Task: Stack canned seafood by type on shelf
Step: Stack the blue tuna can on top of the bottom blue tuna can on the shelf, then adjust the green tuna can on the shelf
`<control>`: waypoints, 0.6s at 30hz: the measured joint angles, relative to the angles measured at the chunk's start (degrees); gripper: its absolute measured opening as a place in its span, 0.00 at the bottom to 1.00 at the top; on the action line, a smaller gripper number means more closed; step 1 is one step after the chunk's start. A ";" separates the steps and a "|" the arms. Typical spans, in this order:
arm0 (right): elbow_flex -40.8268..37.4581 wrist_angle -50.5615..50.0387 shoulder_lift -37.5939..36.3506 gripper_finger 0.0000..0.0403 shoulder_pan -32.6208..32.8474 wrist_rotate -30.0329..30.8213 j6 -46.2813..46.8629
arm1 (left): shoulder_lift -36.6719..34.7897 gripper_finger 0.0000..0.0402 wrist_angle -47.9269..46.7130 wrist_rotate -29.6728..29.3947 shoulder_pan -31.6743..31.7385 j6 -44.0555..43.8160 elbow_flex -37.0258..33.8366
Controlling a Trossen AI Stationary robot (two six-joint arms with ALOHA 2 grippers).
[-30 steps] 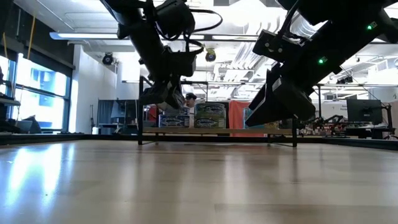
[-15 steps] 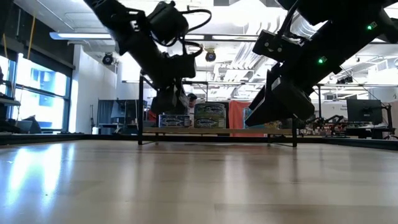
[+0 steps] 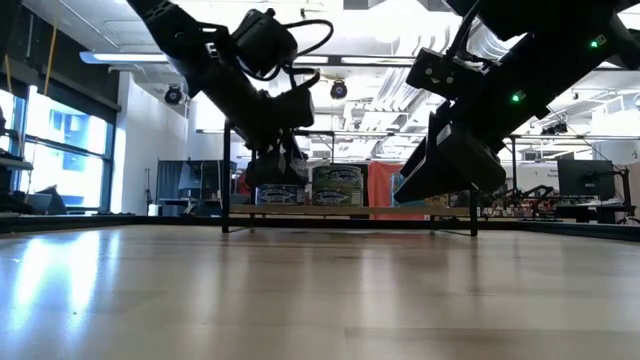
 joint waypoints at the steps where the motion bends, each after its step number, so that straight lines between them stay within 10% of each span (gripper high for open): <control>1: 0.00 0.00 0.00 0.75 0.00 0.00 0.02 | 0.00 0.52 -0.01 0.01 0.22 0.18 0.00; 18: -0.33 0.23 0.00 0.75 0.23 0.37 0.17 | -10.62 0.61 -7.55 -9.22 -4.64 -6.77 0.06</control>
